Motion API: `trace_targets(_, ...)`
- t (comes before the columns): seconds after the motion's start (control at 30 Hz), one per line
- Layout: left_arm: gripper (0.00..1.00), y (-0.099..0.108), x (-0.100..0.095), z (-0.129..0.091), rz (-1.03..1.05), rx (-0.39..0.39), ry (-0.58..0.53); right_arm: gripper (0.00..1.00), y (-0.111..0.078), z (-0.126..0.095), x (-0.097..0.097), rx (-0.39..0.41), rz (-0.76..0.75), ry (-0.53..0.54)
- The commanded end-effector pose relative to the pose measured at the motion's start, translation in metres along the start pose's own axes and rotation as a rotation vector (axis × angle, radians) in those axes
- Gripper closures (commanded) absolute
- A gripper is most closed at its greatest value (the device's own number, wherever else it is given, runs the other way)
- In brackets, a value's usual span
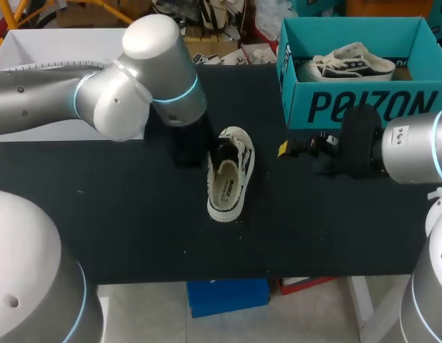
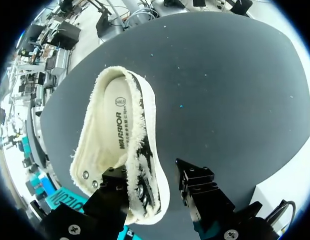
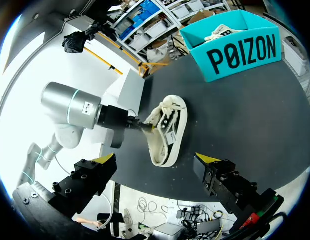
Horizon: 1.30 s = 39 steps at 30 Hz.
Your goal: Take the shoe out of the shoebox, open the shoe tongue, remove and reinsert the insole, then place the shoe into the shoebox
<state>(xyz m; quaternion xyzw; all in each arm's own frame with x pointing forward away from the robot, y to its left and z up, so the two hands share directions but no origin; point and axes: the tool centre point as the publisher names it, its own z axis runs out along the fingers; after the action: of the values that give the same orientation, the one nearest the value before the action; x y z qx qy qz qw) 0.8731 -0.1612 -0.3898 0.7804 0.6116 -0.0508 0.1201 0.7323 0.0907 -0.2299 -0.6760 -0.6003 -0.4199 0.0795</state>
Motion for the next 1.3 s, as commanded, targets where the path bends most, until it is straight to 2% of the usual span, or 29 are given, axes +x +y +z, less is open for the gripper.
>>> trace_targets(0.03,0.58,0.001,-0.004,0.007,-0.007,0.001,0.010,0.00,0.000,0.000,0.001,0.000,0.000,-0.002)
trace_targets(0.37,0.61,0.000,-0.003,0.020,-0.025,0.008,0.026,0.00,0.000,0.000,0.001,0.000,0.000,-0.002)
trace_targets(0.43,0.72,0.000,-0.004,0.023,-0.028,0.007,0.027,0.00,0.000,0.000,0.001,0.000,0.000,-0.002)
trace_targets(0.5,1.00,0.001,-0.004,0.023,-0.033,0.004,0.029,0.00,0.000,0.000,0.001,0.000,0.000,-0.002)
trace_targets(0.7,1.00,0.005,-0.004,0.022,-0.036,0.002,0.032,0.00,0.000,0.000,0.001,0.000,0.000,-0.002)
trace_targets(0.87,1.00,0.008,-0.006,0.007,-0.042,0.020,0.021,0.00,0.000,0.000,0.001,0.000,0.000,-0.002)
trace_targets(0.97,1.00,0.011,-0.009,-0.004,-0.052,0.018,0.008,0.00,0.000,0.000,0.001,0.000,0.000,-0.002)
trace_targets(1.07,1.00,0.010,-0.012,-0.018,-0.042,0.058,0.000,0.00,0.000,0.000,0.001,0.000,0.000,-0.002)
trace_targets(1.3,1.00,0.017,-0.022,-0.050,-0.037,0.045,-0.018,0.00,0.000,0.000,0.001,0.000,0.000,-0.002)
